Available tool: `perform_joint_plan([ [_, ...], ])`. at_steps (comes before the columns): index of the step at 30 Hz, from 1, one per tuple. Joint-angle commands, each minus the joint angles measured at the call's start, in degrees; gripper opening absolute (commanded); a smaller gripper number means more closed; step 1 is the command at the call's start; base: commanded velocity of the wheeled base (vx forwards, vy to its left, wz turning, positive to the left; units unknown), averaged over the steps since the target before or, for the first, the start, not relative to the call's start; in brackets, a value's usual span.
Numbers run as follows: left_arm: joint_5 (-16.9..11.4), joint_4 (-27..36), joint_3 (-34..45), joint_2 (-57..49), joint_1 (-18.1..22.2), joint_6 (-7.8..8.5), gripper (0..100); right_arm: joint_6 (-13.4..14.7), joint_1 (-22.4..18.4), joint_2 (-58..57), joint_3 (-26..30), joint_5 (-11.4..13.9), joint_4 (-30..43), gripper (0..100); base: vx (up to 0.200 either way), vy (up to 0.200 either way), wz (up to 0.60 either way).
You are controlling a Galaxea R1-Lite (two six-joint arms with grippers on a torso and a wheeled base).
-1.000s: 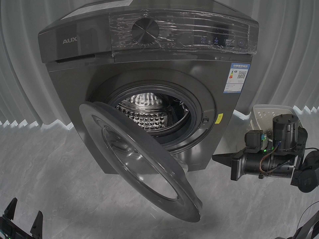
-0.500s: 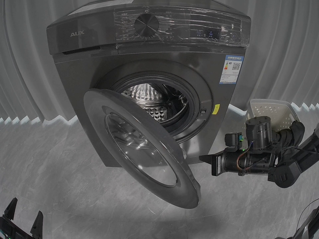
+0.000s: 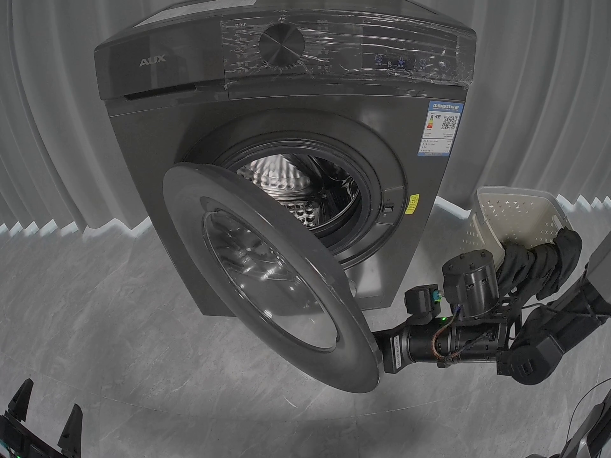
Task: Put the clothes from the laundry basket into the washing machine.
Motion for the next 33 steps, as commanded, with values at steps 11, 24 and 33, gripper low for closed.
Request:
perform_joint_plan([
  [11, 0.0, 0.0, 0.9, -1.0, 0.0, -0.01, 100, 4.4, 4.6, -4.6, 7.7, 6.6, -7.5, 0, 0.0, 0.0, 0.0],
  [24, 0.0, 0.0, 0.9, -1.0, 0.0, -0.01, 100, 5.9, 1.7, -0.9, 1.5, 0.8, -10.0, 0, 0.0, 0.0, 0.0],
  [33, 0.0, 0.0, 0.9, -1.0, 0.0, -0.01, 100, 5.8, -4.2, 11.9, -11.7, -7.2, -9.3, 0, 0.0, 0.0, 0.0],
])
